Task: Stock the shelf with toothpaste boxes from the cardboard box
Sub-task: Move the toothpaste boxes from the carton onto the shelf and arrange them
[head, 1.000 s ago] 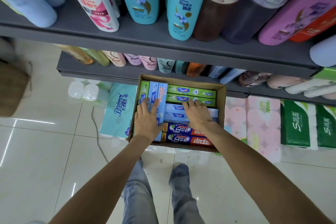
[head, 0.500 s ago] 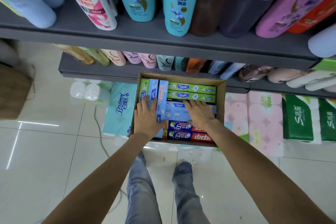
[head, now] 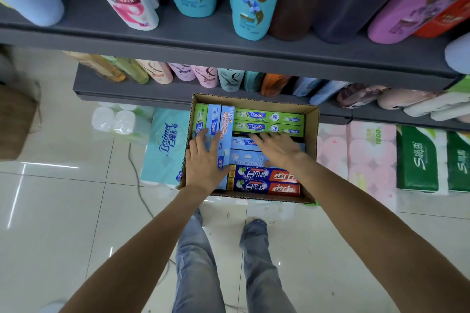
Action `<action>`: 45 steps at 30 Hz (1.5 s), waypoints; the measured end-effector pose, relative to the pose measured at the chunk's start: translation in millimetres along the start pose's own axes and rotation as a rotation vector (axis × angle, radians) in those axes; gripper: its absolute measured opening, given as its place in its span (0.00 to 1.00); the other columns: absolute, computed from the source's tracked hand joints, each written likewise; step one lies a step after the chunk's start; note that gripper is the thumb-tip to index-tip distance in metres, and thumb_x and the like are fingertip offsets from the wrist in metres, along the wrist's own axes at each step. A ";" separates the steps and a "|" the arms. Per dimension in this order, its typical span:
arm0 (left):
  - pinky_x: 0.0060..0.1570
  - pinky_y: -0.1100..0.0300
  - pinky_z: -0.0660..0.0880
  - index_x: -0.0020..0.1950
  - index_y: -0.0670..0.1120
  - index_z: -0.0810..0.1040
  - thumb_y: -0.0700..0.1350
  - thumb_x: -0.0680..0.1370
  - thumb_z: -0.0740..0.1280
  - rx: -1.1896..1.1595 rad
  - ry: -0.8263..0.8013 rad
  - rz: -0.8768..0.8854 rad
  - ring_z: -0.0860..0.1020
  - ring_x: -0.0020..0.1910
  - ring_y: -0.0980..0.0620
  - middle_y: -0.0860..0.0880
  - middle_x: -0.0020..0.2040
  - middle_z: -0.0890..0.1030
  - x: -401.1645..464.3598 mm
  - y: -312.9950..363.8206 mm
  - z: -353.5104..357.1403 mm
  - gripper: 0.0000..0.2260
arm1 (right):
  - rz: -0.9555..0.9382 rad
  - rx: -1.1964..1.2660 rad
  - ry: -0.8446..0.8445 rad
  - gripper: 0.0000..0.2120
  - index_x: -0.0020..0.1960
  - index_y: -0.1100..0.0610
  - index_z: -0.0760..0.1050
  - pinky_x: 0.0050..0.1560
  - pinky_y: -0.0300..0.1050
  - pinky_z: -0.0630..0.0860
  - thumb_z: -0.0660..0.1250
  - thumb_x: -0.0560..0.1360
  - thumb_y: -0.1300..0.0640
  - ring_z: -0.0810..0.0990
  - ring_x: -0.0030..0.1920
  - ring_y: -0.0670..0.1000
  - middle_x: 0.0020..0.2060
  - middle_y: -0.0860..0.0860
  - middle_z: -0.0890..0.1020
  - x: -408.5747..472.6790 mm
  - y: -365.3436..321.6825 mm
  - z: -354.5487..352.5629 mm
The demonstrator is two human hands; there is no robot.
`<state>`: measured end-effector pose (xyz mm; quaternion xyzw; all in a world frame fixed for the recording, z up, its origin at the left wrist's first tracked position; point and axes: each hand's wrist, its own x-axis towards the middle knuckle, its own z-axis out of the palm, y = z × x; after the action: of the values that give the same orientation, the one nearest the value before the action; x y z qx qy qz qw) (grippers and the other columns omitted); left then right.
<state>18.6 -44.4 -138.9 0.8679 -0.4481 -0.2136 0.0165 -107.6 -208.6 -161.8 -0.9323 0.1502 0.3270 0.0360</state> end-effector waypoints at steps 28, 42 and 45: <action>0.69 0.48 0.60 0.76 0.50 0.55 0.60 0.72 0.68 -0.019 0.017 -0.021 0.56 0.72 0.42 0.43 0.75 0.54 -0.7 1.3 2.1 0.39 | 0.059 -0.010 -0.011 0.60 0.75 0.47 0.33 0.61 0.60 0.68 0.77 0.64 0.52 0.66 0.65 0.65 0.66 0.65 0.62 -5.5 -20.7 0.1; 0.69 0.50 0.59 0.76 0.51 0.53 0.61 0.72 0.68 -0.027 0.018 -0.014 0.55 0.72 0.44 0.44 0.75 0.53 0.1 -0.9 5.0 0.39 | -0.029 -0.011 -0.019 0.58 0.77 0.50 0.38 0.59 0.55 0.70 0.76 0.64 0.44 0.66 0.65 0.61 0.67 0.62 0.65 -12.9 -2.4 -17.9; 0.69 0.50 0.59 0.76 0.51 0.52 0.61 0.72 0.67 -0.026 -0.021 -0.025 0.54 0.73 0.44 0.45 0.75 0.52 0.5 0.9 0.1 0.39 | 0.052 0.048 0.036 0.54 0.76 0.50 0.43 0.56 0.54 0.71 0.74 0.64 0.39 0.67 0.64 0.61 0.65 0.61 0.67 -32.7 -0.2 -31.0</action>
<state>18.1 -45.3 -138.9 0.8710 -0.4344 -0.2286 0.0207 -113.3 -205.1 -117.2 -0.9327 0.1827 0.3073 0.0472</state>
